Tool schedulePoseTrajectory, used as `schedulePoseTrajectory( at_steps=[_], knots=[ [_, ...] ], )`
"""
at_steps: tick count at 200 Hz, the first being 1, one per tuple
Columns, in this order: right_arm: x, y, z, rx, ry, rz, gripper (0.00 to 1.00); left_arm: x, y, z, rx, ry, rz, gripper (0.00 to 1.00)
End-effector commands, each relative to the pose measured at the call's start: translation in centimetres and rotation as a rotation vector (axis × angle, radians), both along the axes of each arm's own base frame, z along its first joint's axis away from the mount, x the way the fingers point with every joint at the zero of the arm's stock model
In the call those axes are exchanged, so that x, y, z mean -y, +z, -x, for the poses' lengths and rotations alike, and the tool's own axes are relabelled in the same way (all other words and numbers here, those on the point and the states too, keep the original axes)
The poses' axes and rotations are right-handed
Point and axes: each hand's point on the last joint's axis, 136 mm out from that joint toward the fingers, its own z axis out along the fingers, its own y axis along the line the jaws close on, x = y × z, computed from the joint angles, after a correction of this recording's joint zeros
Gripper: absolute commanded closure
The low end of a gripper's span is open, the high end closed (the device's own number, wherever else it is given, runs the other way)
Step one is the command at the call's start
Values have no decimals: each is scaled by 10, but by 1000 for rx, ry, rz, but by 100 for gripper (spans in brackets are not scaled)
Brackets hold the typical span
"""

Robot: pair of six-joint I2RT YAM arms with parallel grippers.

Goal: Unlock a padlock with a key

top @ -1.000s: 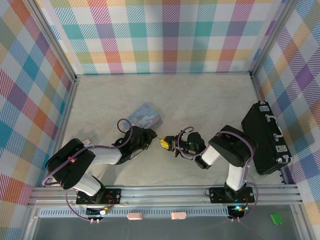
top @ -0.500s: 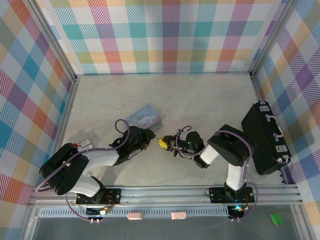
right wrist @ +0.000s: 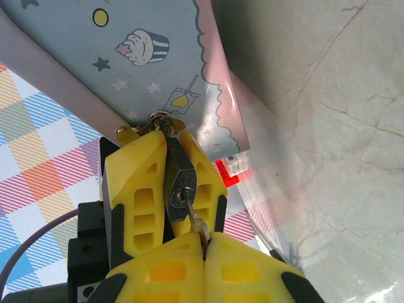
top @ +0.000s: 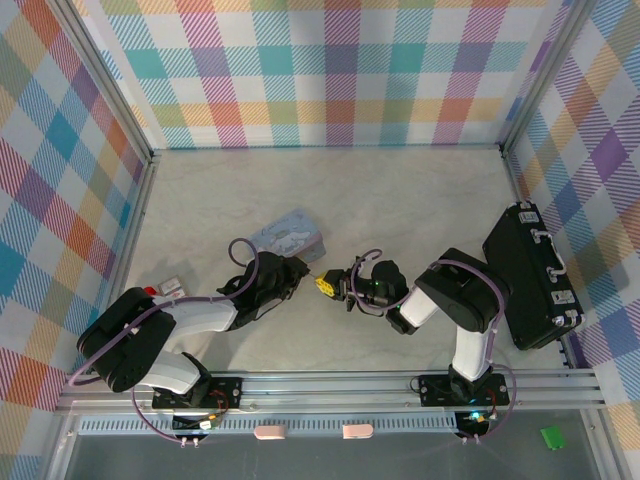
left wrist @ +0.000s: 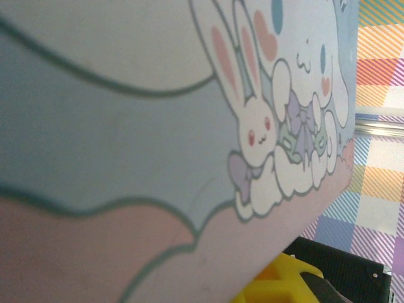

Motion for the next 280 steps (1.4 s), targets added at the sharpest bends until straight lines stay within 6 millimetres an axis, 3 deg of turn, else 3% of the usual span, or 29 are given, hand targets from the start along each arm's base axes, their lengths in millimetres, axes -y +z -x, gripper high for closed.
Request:
schedulePoseTrajectory(
  at_steps=[1,62,107,138,235,280],
  knots=[
    [-10,32,-12,107,-4,-71,100,32,20,13,16,-116,83,97],
    [-14,37,-13,134,15,-72,100,38,23,11,16,-128,95,97],
    [-11,20,-17,174,22,6,100,44,26,14,10,-143,113,97],
    [-13,19,-18,212,43,18,100,45,29,16,14,-146,119,98],
    [-21,43,-18,300,87,-18,100,53,33,16,25,-162,135,98],
    [-21,45,-24,245,71,-67,100,57,35,17,36,-174,141,98]
  ],
)
